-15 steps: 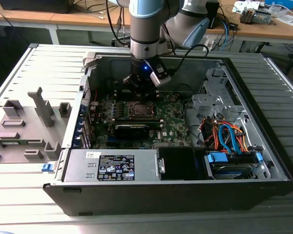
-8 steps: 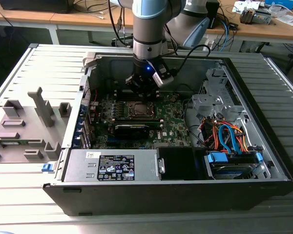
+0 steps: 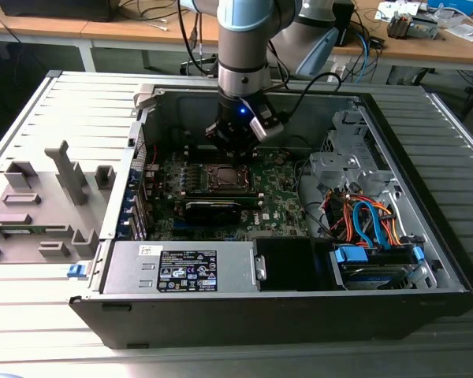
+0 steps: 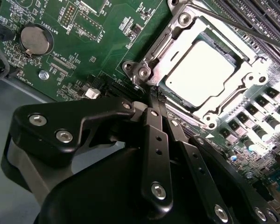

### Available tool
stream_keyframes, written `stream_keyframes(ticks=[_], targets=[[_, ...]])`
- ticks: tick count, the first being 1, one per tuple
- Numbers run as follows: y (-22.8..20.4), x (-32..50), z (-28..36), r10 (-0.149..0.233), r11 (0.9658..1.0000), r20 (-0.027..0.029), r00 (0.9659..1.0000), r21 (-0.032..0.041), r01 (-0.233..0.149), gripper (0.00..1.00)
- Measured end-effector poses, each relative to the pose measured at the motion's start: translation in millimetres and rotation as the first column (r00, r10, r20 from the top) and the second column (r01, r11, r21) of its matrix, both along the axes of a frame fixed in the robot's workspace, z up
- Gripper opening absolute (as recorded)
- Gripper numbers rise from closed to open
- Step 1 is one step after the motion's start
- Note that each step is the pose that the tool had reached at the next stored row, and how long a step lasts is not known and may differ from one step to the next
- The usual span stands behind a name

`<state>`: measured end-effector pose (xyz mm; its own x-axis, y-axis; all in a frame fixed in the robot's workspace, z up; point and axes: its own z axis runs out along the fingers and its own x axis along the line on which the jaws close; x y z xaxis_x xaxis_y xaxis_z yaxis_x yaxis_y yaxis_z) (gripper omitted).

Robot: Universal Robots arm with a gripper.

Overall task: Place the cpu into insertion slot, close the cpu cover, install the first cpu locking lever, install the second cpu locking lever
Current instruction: 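Install the first cpu locking lever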

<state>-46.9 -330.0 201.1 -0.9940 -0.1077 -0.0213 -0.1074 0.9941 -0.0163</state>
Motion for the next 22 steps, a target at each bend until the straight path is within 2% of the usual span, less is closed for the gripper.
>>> stream_keyframes(ticks=[5, 10, 11, 16, 17, 18, 20, 22], targets=[[0.7, 0.1, 0.7, 0.0, 1.0, 0.0005, 1.0, 0.0009, 0.0, 0.11], [0.6, 0.0, 8.2, 0.0, 1.0, 0.0001, 1.0, 0.0003, 0.0, 0.11], [-4.0, 0.0, 10.2, 0.0, 1.0, 0.0, 1.0, 0.0001, 0.0, 0.11], [-21.7, 0.0, 10.0, 0.0, 1.0, 0.0001, 1.0, 0.0003, 0.0, 0.11], [-29.2, 0.0, 10.0, 0.001, 1.0, 0.0, 1.0, 0.0002, -0.001, 0.11], [-31.6, 0.0, 9.9, 0.0, 1.0, 0.0, 1.0, -0.0002, 0.0, 0.11], [-33.0, 0.0, 9.4, -0.007, 1.0, 0.0002, 1.0, -0.0049, 0.007, 0.11], [-33.1, 0.0, 9.3, -0.027, 0.9994, 0.0003, 0.9996, -0.02, 0.027, 0.11]])
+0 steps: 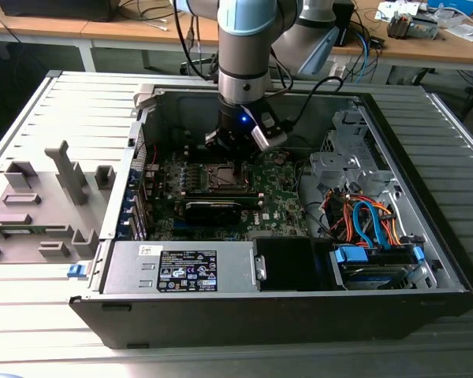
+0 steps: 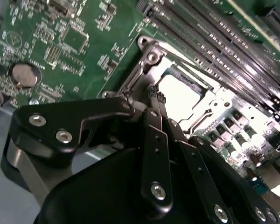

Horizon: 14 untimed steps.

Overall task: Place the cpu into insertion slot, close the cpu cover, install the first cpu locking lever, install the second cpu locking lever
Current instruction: 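Install the first cpu locking lever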

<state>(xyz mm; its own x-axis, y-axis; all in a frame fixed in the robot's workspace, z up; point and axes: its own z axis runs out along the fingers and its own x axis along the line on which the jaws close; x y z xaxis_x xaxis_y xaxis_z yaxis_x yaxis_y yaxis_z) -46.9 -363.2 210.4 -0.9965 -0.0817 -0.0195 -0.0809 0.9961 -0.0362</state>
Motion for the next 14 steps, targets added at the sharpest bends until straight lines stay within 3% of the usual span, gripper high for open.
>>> stream_keyframes(ticks=[1, 2, 4, 8, 14], targets=[[0.0, 0.0, 0.0, -0.006, 1.0, 0.0001, 1.0, -0.0071, 0.006, 0.11], [0.0, 0.0, 0.0, -0.02, 0.9994, 0.0003, 0.9998, -0.029, 0.02, 0.11], [0.0, 0.0, 0.0, -0.032, 0.9982, 0.0009, 0.9995, -0.0505, 0.032, 0.11], [0.0, 0.0, 0.9, -0.074, 0.9957, 0.001, 0.9972, -0.0561, 0.074, 0.11], [0.0, 0.0, 17.4, -0.082, 0.995, 0.0011, 0.9967, -0.0569, 0.082, 0.11]])
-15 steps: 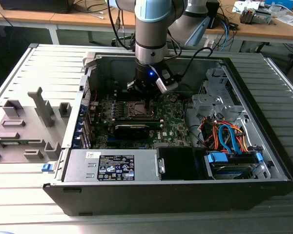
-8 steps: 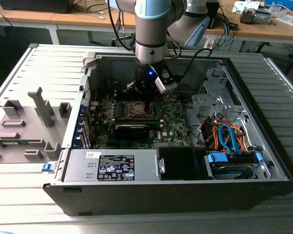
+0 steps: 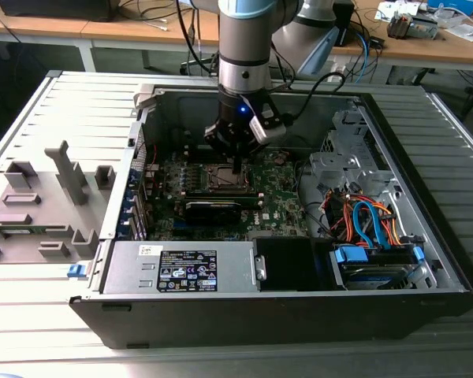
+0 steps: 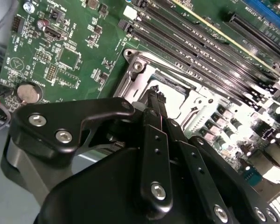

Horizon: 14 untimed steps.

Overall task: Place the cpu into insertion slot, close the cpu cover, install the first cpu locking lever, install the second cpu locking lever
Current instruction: 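Install the first cpu locking lever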

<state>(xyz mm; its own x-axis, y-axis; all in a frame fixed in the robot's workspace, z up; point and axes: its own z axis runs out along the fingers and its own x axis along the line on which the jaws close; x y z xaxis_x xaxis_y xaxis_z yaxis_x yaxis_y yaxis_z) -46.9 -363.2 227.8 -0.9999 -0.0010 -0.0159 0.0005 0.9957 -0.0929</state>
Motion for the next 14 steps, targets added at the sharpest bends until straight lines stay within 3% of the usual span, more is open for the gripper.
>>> stream_keyframes(ticks=[14], targets=[[0.0, 0.0, 2.6, 0.0, 1.0, 0.0, 1.0, 0.0001, 0.0, 0.11]])
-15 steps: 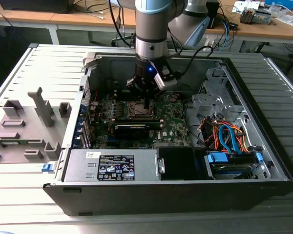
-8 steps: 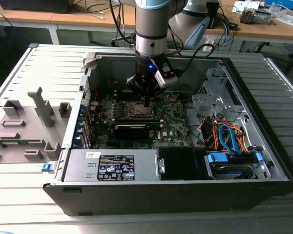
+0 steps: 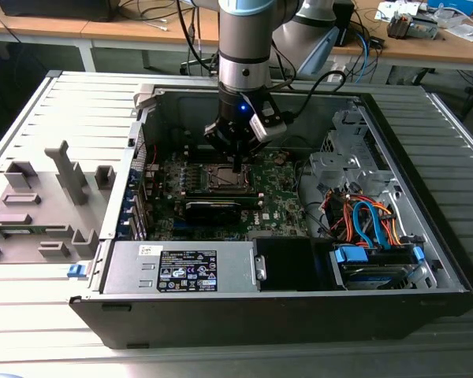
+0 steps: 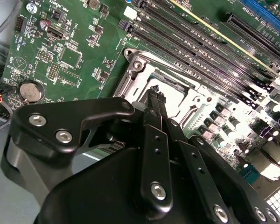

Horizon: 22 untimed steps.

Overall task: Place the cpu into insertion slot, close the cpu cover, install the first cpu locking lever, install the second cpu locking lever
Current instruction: 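Install the second cpu locking lever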

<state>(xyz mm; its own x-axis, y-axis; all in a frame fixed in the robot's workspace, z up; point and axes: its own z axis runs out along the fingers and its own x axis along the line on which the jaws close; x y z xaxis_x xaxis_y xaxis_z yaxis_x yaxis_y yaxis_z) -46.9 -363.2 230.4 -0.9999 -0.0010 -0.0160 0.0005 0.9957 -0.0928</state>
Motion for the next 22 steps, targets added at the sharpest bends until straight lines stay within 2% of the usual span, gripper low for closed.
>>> stream_keyframes(ticks=[4, 16, 17, 22], targets=[[-0.5, 0.0, 0.2, 0.0, 1.0, -0.0002, 1.0, -0.0003, 0.0, 0.11], [-15.9, 0.1, 0.0, 0.0, 1.0, 0.0, 1.0, 0.0, 0.0, 0.11], [-18.6, 0.4, 0.0, 0.0, 1.0, 0.0, 1.0, 0.0, 0.0, 0.11], [-25.9, 2.8, -0.1, 0.0, 1.0, -0.0004, 1.0, -0.0001, 0.0, 0.11]])
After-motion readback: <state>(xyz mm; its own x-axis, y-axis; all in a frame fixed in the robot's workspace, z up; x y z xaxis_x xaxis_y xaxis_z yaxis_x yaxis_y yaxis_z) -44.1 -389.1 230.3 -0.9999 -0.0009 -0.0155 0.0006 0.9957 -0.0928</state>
